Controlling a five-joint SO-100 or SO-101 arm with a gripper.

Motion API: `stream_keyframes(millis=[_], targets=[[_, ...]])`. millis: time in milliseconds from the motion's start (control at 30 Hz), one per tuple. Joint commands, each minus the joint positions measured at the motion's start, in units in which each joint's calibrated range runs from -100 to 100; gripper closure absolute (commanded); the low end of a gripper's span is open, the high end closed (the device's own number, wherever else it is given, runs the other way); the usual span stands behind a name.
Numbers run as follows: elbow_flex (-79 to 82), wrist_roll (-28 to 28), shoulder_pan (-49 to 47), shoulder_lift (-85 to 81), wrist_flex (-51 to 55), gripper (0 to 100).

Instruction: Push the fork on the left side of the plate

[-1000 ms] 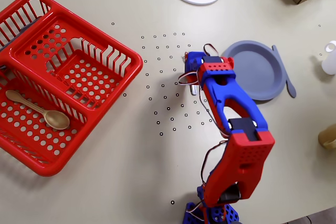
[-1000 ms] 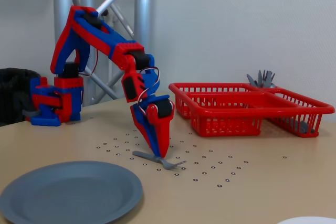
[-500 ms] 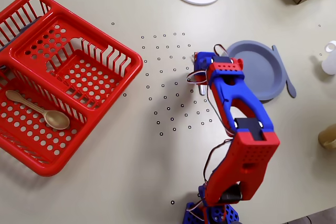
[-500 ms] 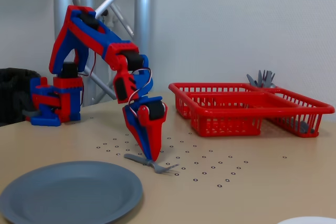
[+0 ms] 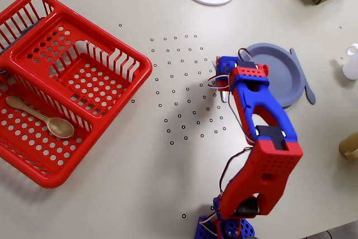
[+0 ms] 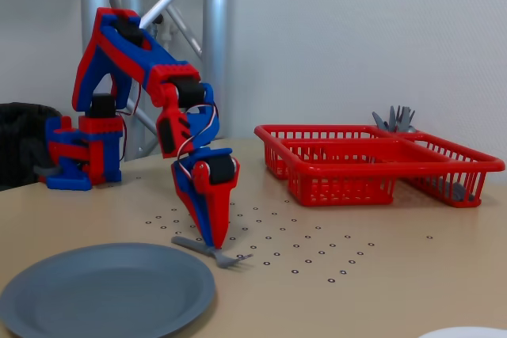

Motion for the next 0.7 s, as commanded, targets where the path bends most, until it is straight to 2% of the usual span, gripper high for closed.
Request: stream_keyframes(millis=[0, 467, 667], targets=[[-3.8, 0.6, 2.0, -2.3, 0.2, 100], [-7.4, 1.9, 5.2, 0.6, 0.2, 100], [-6.3, 0.3, 2.3, -1.6, 0.2, 100]])
